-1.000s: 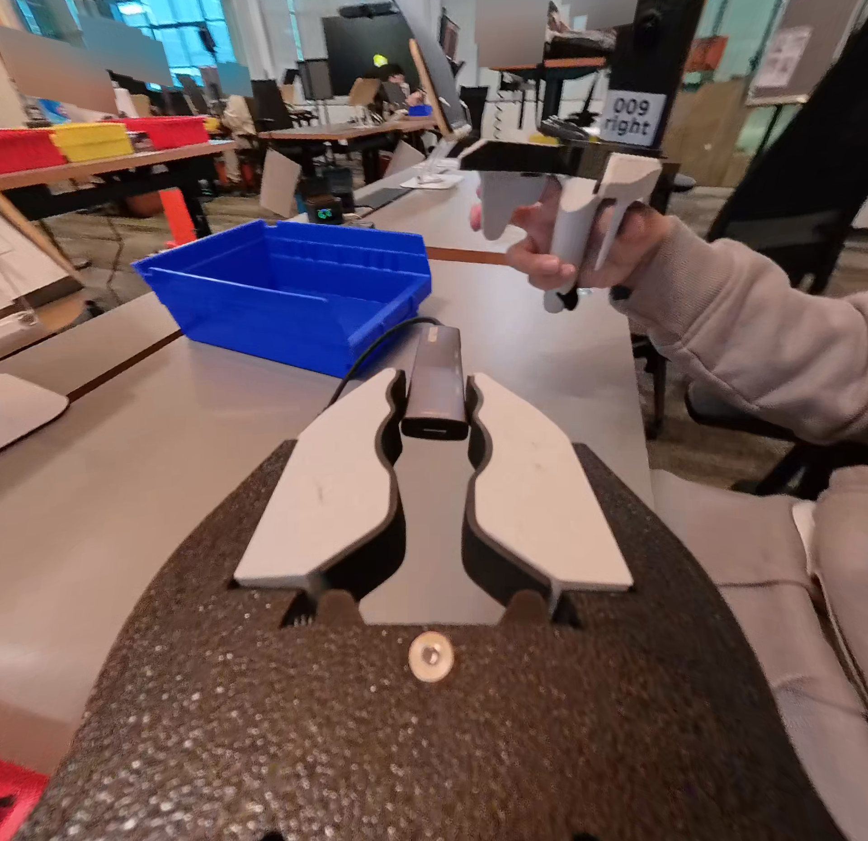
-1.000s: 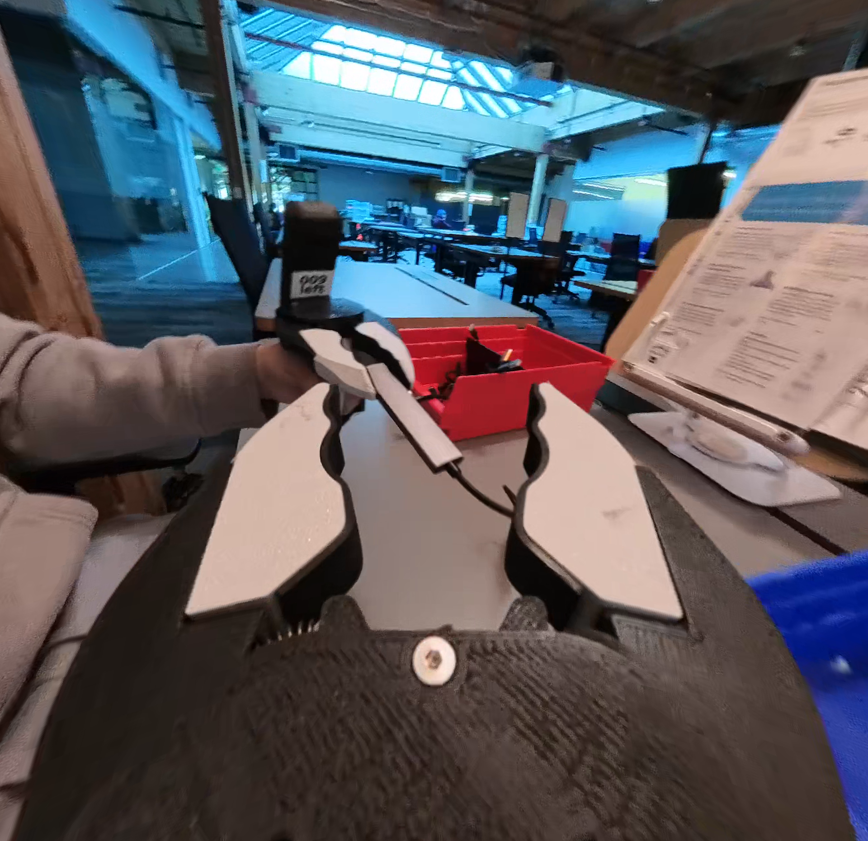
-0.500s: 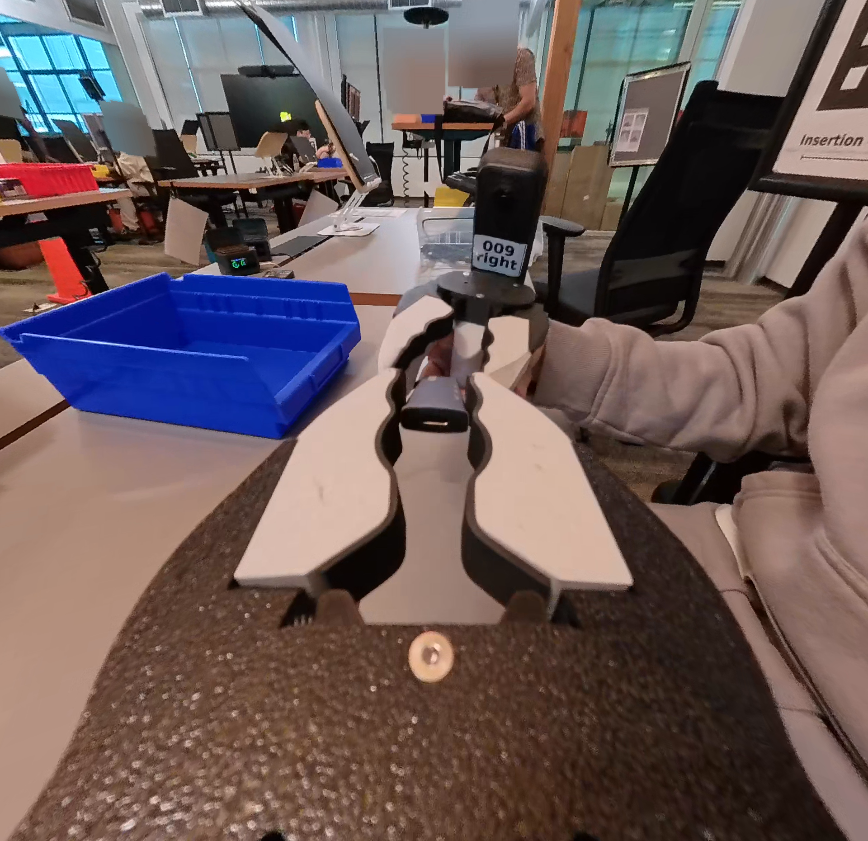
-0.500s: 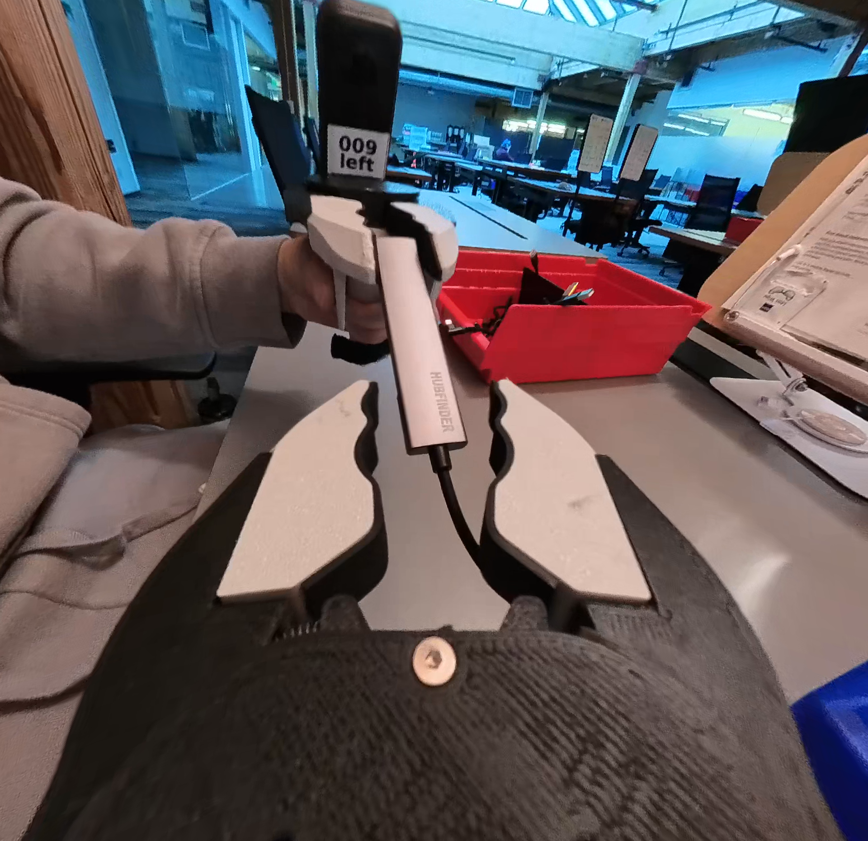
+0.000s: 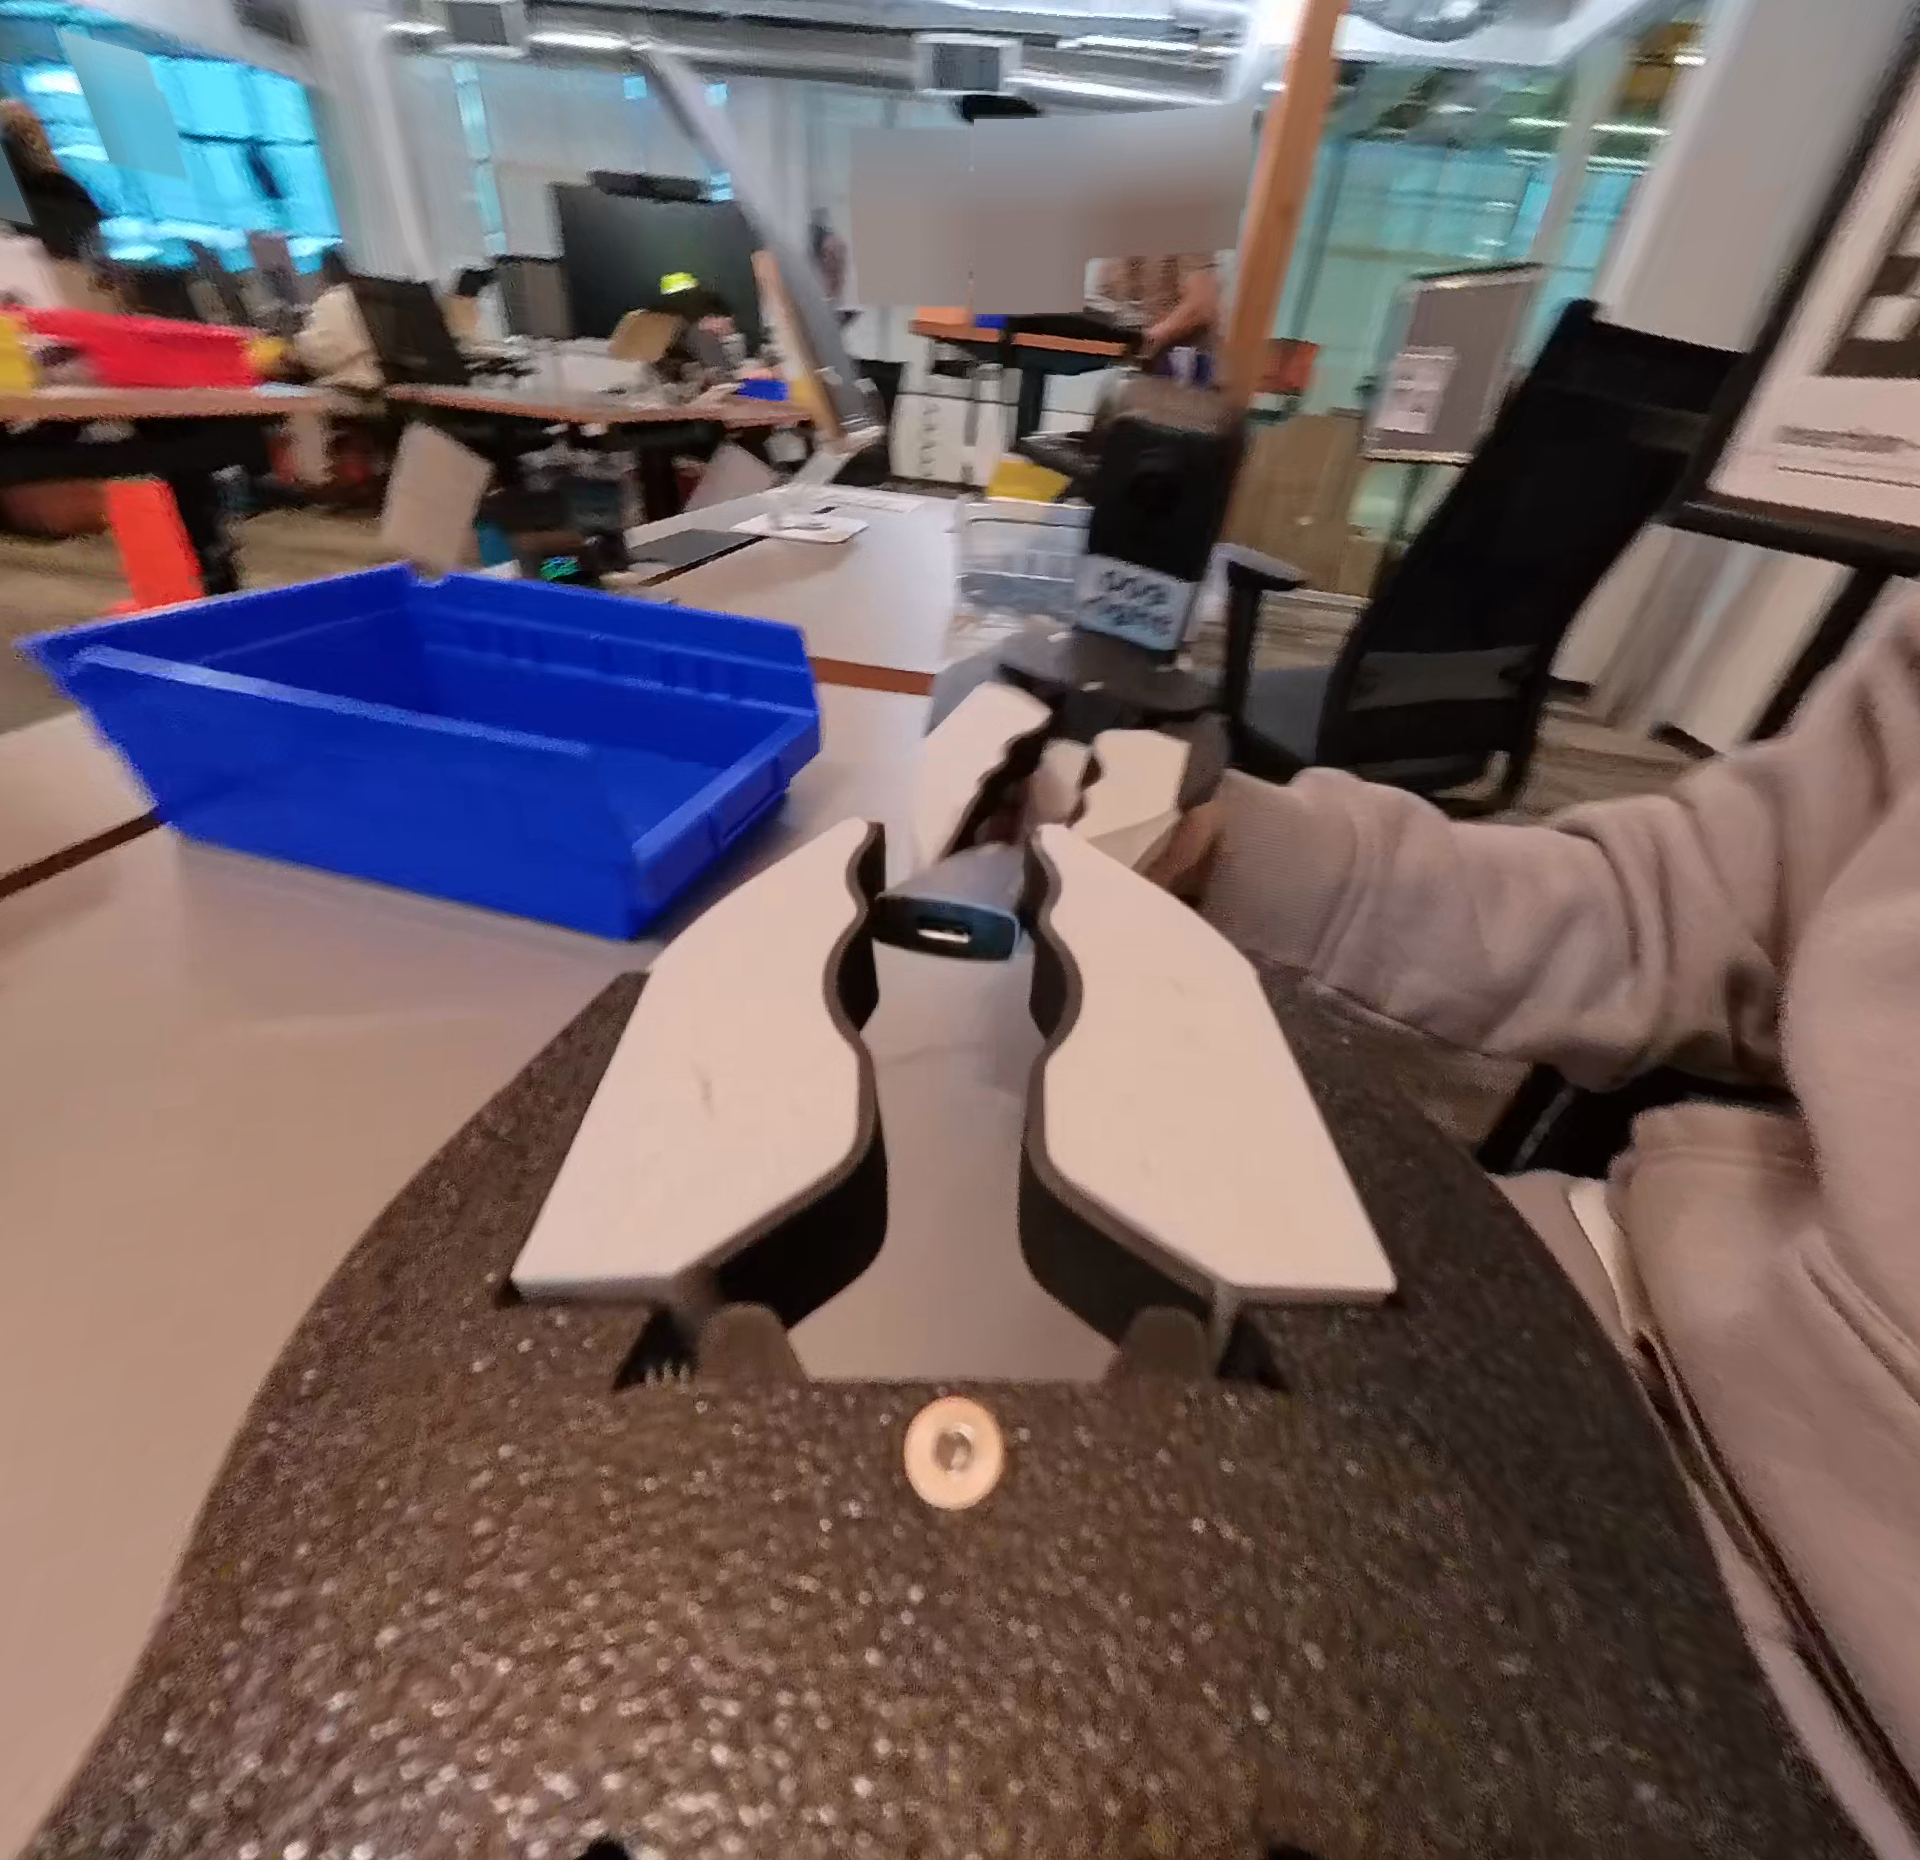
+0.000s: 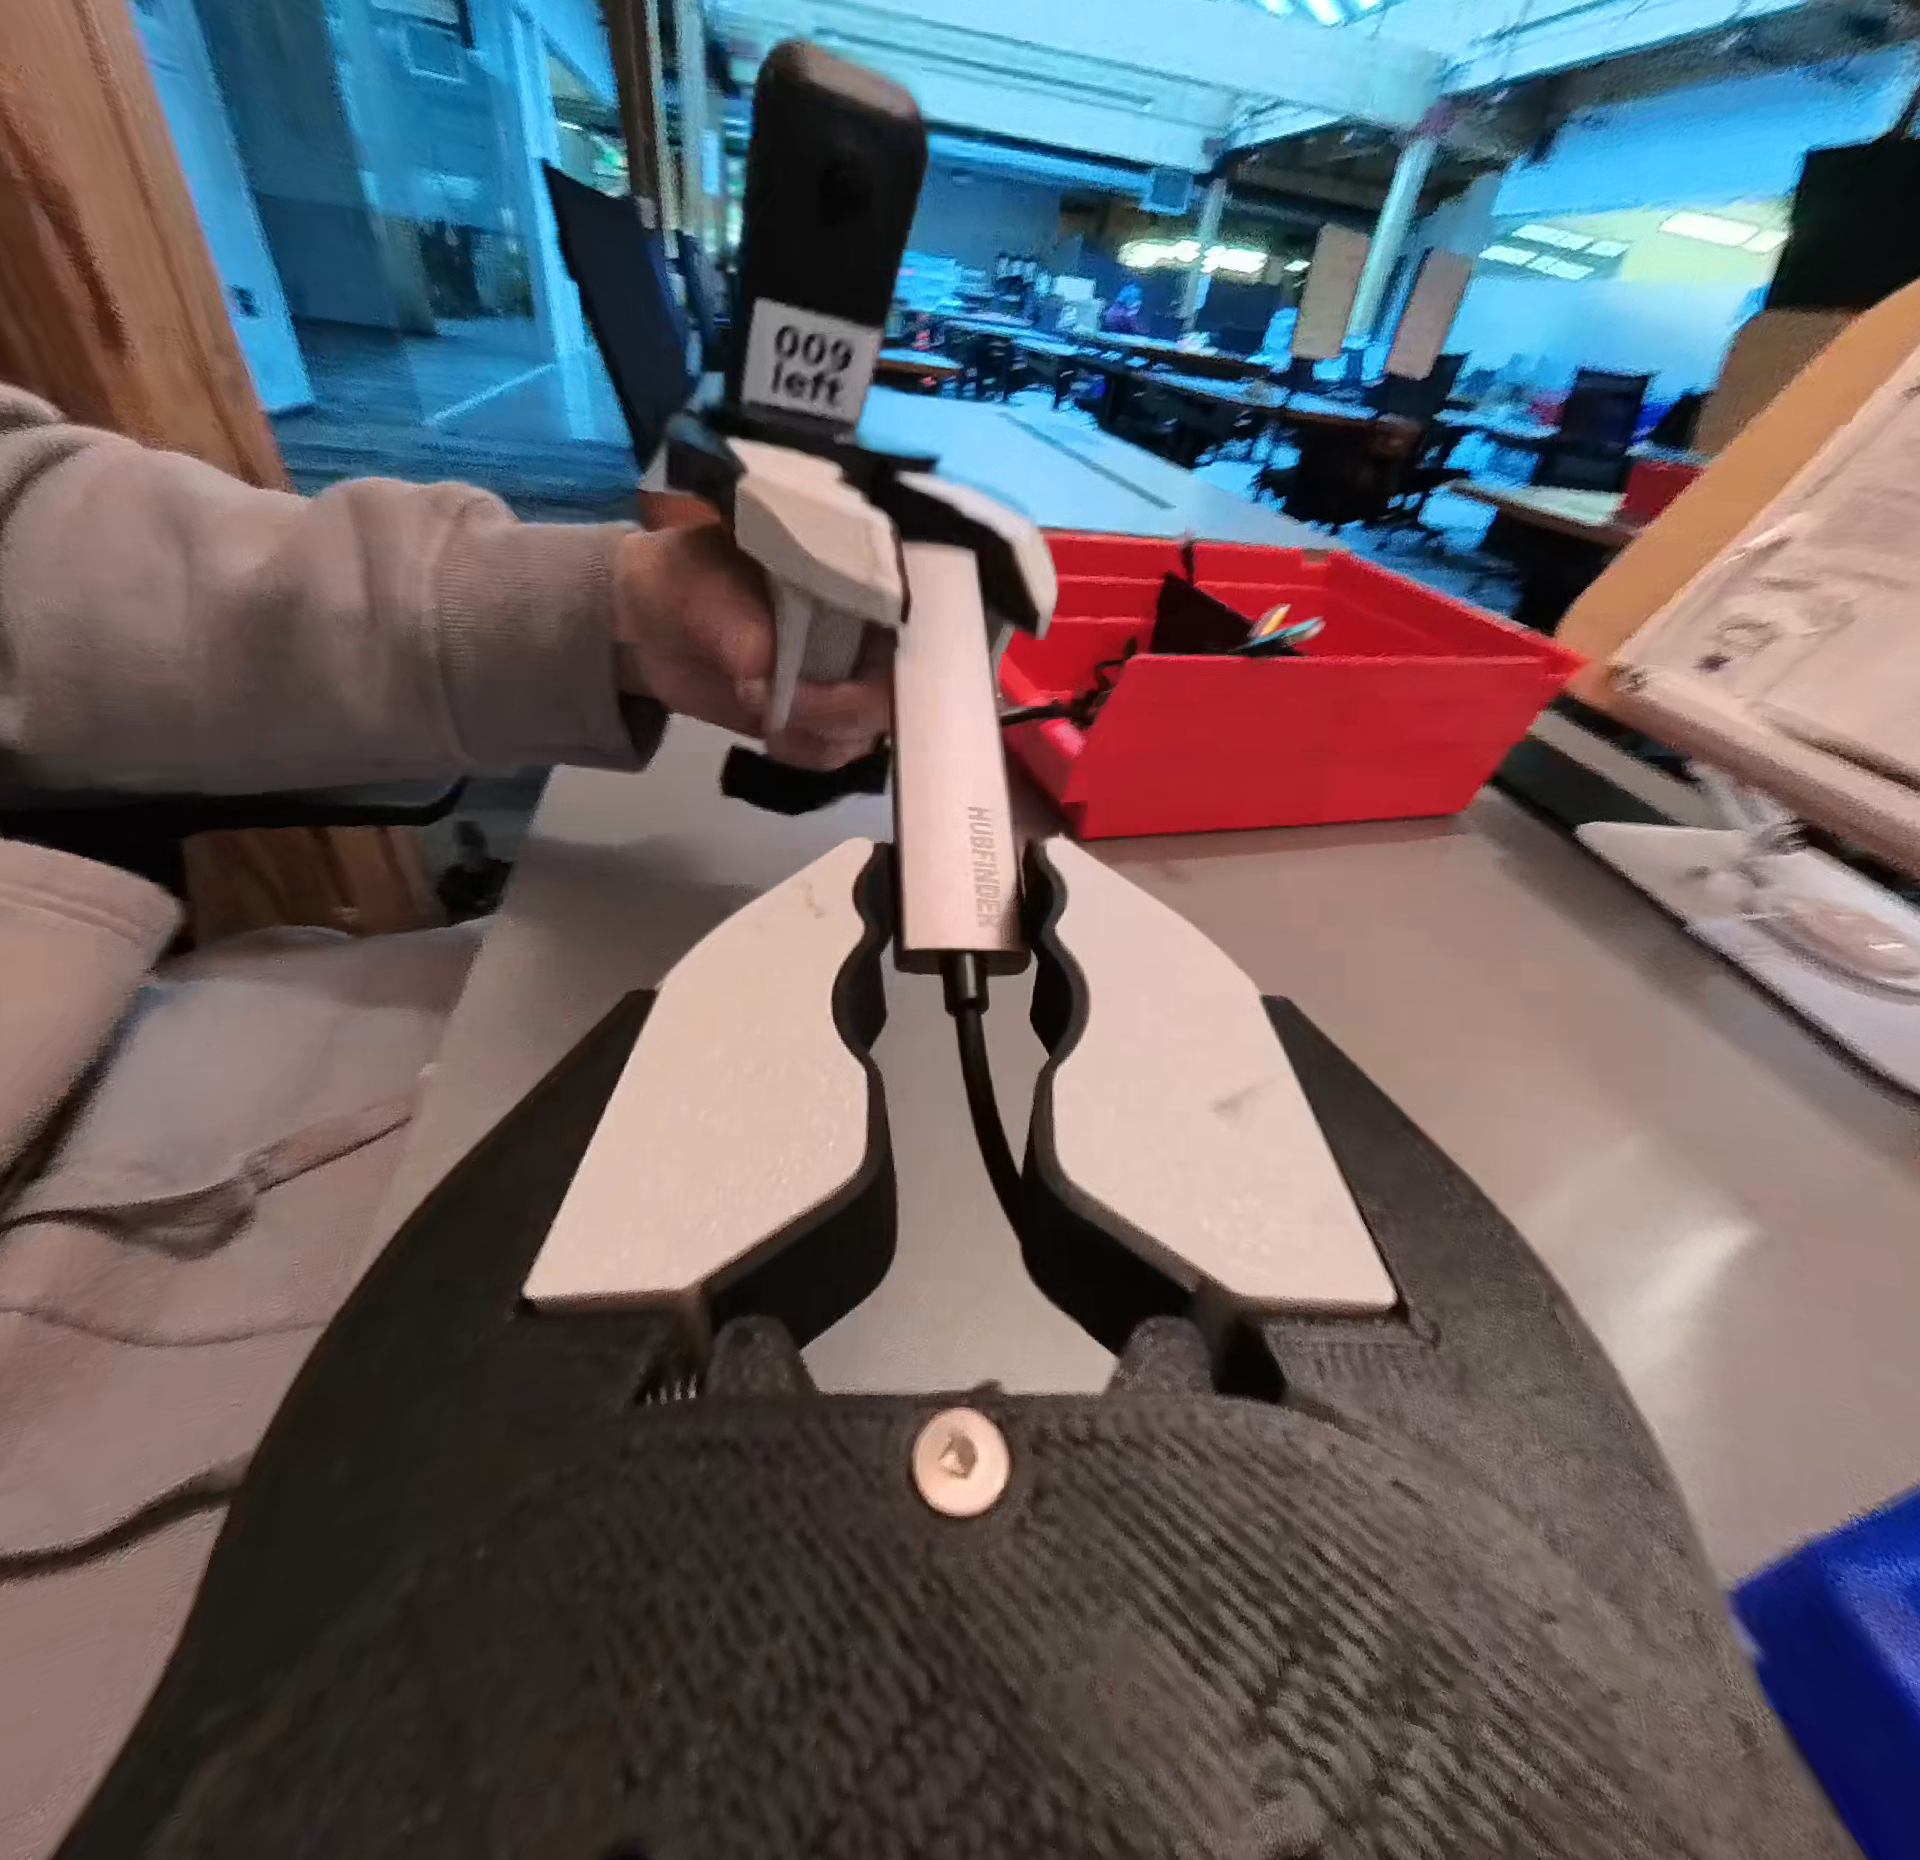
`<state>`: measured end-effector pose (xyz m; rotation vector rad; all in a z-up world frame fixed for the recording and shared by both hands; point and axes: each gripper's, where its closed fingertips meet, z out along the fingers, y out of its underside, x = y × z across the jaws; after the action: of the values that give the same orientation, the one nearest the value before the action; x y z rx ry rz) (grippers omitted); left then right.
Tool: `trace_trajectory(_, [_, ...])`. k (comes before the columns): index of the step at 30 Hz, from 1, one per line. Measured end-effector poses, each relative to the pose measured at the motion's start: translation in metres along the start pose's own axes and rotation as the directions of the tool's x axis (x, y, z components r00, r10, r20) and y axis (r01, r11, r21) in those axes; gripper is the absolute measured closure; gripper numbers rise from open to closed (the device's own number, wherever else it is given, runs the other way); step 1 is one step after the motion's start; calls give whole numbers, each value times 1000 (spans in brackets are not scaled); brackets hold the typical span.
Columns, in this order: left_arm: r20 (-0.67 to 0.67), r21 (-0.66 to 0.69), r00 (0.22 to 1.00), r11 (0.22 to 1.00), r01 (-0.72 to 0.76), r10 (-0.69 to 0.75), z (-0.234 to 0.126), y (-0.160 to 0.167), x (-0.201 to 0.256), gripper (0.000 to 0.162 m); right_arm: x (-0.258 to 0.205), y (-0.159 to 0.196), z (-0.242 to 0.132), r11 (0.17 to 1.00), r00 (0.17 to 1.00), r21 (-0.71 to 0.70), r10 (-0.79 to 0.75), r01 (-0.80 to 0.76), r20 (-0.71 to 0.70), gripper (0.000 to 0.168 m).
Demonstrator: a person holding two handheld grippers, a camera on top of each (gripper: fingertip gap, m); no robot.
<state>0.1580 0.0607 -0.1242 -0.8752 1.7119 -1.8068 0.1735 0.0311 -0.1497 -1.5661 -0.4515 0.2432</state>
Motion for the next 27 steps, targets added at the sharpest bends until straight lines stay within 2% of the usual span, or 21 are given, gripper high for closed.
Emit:
trace_trajectory(3, [138, -2, 986, 995, 96, -95, -7, 15, -16, 100, 9, -5, -5, 989, 984, -37, -145, 142, -107, 144])
trace_trajectory(6, [134, 10, 936, 945, 327, -326, -5, 31, -13, 85, 7, -8, -7, 973, 967, -57, -228, 223, -114, 144])
trace_trajectory(9, [59, 21, 835, 837, 547, -547, 3, 38, 0, 101, 7, 5, -5, 931, 934, -169, -343, 323, -105, 144])
trace_trajectory(12, [-17, 12, 730, 730, 684, -684, 15, 43, 11, 121, -4, 8, 3, 919, 925, -150, -375, 364, -54, 144])
trace_trajectory(14, [-80, 6, 666, 667, 745, -742, 21, 42, 17, 146, -10, 13, 8, 920, 930, -153, -368, 361, -20, 144])
trace_trajectory(17, [-140, 36, 594, 596, 802, -792, 24, 45, 17, 150, -11, 16, 8, 920, 931, -156, -365, 360, -2, 144])
trace_trajectory(20, [-210, 94, 474, 465, 881, -855, 24, 50, 13, 152, -11, 22, 8, 909, 925, -181, -380, 374, 4, 144])
trace_trajectory(24, [-245, 120, 435, 418, 901, -867, 24, 54, 13, 152, -13, 22, 9, 923, 932, -132, -363, 360, 5, 144])
trace_trajectory(27, [-306, 96, 342, 329, 940, -889, 24, 48, 14, 153, -13, 12, 10, 938, 939, -49, -344, 342, -29, 142])
